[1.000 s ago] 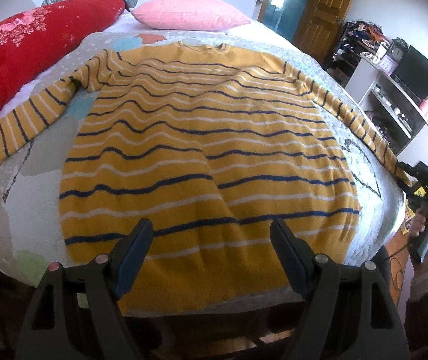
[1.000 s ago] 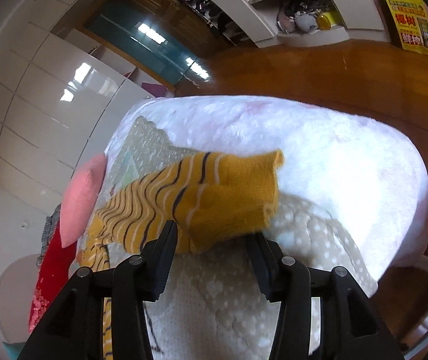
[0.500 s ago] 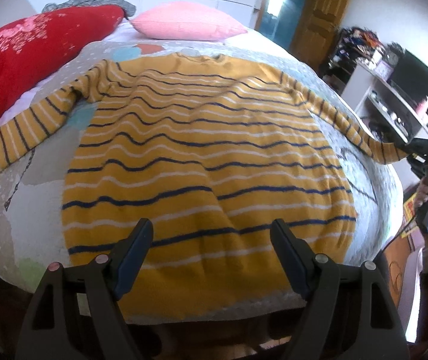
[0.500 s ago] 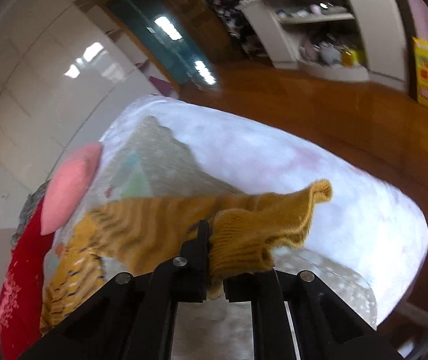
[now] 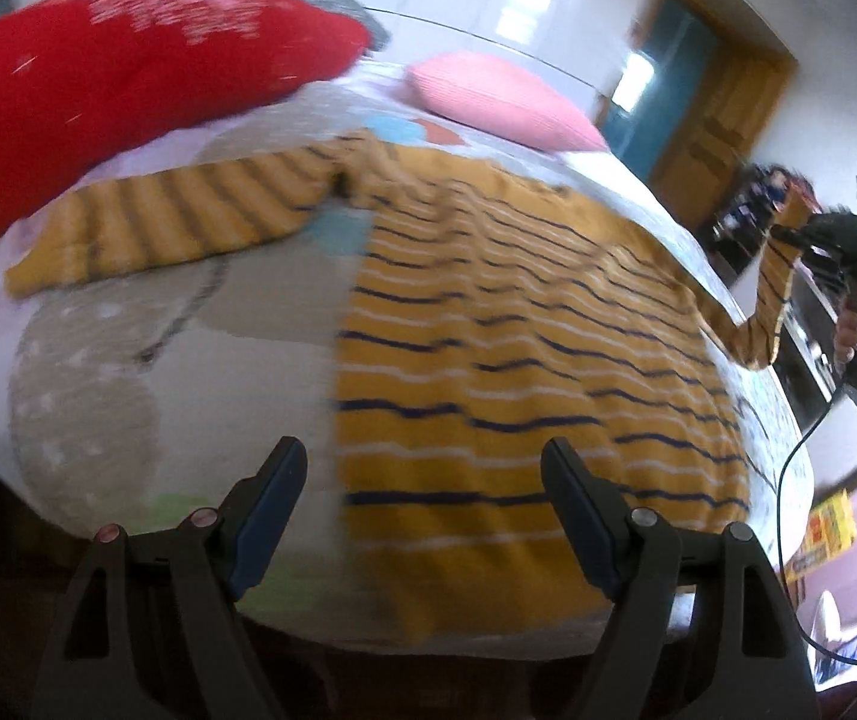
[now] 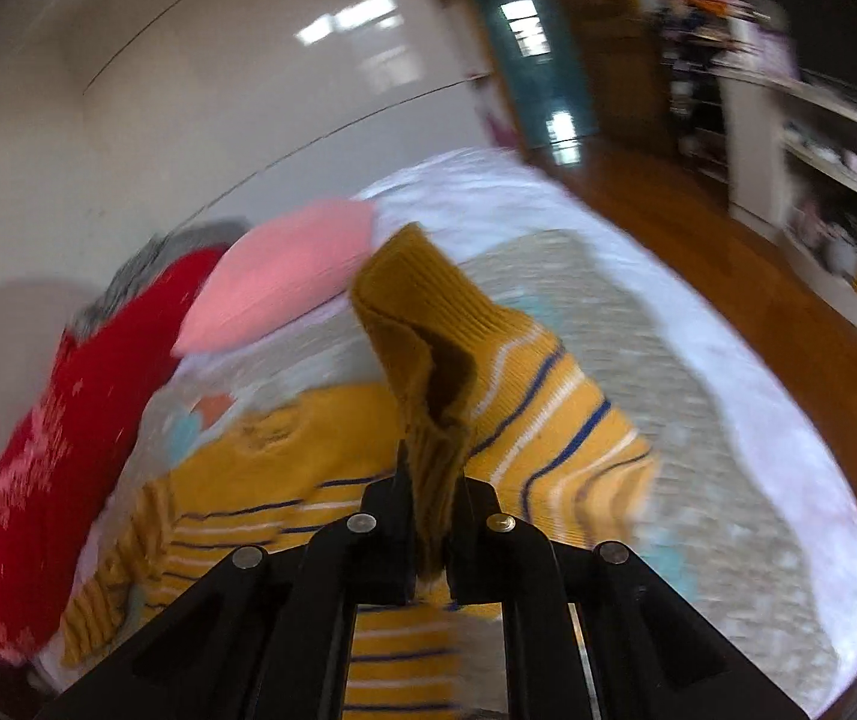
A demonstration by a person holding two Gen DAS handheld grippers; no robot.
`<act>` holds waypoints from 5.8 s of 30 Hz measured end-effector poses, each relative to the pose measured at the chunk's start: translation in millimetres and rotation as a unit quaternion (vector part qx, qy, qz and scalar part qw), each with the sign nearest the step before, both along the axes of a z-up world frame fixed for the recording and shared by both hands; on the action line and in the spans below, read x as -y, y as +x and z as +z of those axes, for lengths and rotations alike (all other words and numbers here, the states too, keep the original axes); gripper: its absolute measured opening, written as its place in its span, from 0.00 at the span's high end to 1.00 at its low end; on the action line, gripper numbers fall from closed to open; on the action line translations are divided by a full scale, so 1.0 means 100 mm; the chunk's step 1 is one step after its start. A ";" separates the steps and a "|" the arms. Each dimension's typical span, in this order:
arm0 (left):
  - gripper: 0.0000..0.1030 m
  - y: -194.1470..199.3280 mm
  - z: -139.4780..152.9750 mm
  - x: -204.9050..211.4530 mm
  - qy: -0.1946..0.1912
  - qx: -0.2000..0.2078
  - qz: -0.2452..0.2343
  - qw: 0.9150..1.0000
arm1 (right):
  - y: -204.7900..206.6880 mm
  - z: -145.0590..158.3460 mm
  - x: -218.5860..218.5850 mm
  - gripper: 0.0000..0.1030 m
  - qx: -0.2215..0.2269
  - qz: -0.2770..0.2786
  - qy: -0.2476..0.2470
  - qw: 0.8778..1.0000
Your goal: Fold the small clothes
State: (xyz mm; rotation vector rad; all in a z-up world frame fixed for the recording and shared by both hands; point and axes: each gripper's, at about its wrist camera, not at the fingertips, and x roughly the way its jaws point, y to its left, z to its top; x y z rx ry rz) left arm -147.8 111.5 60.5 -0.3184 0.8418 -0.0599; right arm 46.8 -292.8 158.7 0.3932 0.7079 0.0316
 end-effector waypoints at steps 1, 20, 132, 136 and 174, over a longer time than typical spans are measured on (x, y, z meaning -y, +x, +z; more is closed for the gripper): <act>0.23 -0.02 -0.02 -0.10 -0.003 -0.001 0.010 1.000 | 0.11 -0.01 -0.19 0.93 -0.004 0.018 -0.002 1.000; 0.23 -0.39 -0.35 -1.14 -0.043 -0.022 0.129 0.991 | 0.94 -1.07 -3.19 0.94 -0.095 0.259 -0.140 0.951; 0.27 0.77 0.23 0.10 -0.020 -0.007 0.035 0.999 | 0.24 -1.01 -0.55 0.53 -0.034 0.130 0.083 0.987; 0.27 0.61 -0.05 -0.17 -0.032 -0.033 0.079 0.996 | 0.75 -1.37 -0.55 0.54 -0.104 0.092 0.095 0.986; 0.08 0.16 -0.42 0.14 -0.081 -0.020 -0.003 0.997 | -1.46 -1.78 -0.20 0.37 -0.110 0.072 0.272 0.953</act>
